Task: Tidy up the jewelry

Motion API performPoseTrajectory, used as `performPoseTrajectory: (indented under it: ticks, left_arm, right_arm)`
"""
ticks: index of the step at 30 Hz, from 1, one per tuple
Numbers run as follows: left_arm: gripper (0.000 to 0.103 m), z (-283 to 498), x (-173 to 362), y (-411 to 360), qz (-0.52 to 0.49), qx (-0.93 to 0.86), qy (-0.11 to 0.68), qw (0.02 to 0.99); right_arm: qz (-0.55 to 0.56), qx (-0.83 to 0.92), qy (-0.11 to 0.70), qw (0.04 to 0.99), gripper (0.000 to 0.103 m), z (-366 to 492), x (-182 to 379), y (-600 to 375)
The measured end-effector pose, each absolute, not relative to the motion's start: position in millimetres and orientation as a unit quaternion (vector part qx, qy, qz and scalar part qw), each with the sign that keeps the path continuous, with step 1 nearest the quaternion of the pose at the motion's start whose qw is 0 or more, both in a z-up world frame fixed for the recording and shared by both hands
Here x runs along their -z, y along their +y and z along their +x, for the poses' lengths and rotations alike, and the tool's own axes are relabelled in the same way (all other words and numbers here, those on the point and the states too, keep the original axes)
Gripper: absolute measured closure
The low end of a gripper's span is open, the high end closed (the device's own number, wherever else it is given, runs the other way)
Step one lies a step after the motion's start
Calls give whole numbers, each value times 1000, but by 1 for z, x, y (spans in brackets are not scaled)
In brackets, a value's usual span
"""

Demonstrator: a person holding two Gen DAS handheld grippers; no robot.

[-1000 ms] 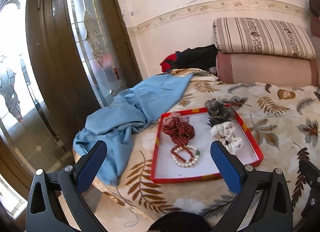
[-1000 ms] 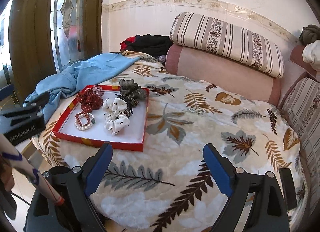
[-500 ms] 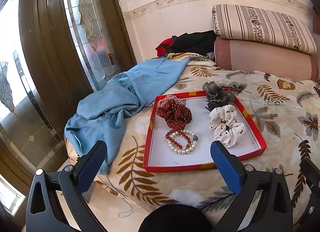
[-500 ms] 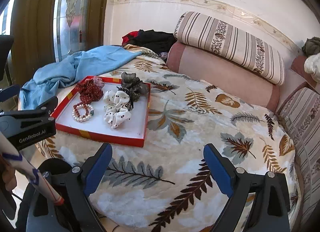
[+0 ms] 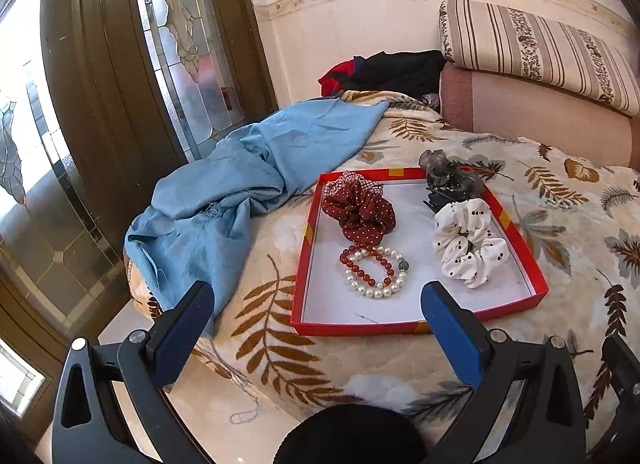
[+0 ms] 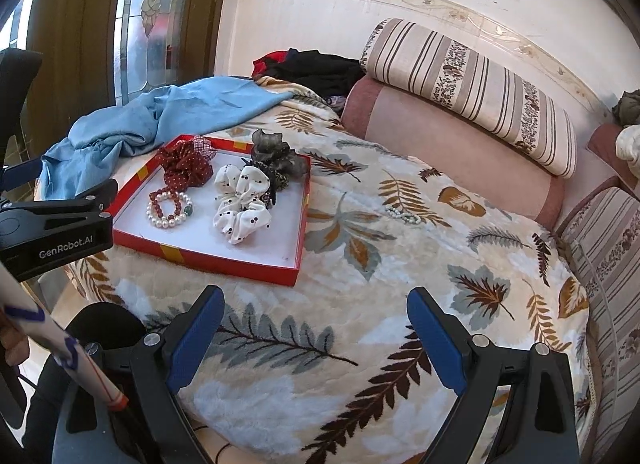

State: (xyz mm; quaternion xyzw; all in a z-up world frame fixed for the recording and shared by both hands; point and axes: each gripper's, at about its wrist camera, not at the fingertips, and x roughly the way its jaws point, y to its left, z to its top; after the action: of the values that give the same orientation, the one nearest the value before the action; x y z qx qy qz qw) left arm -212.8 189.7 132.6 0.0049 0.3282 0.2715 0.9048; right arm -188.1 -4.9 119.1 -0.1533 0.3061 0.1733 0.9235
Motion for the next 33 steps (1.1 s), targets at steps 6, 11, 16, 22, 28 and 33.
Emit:
performPoseTrajectory:
  ticks: [6,11,16,22,28,33]
  left_arm:
    - [0,-213,-132,191,3,-272,328,905]
    - [0,-212,-132,192,2,-275,328,904]
    - [0,-213,-131,192,1,-275,328,904]
    - [0,-212,-129,194,-5,-275,336,901]
    - [0,-212,-128,192,-3,-276,335,901]
    - [0,-217,-130,189,-4,-274,328,904]
  right_arm:
    - [-154,-174,308,923,8,-189,-119,-4]
    - [-154,-176,307,923,8,-189,-118,-3]
    - [-155,-177,306,922,8,-189,-117,-2]
    - [-153,-177,310,922,8,-189,-117,-2]
    - [-151,-178,310,922,8,-188,-117,-3]
    - [-144,-181,312,922,8,-187,-117,-7]
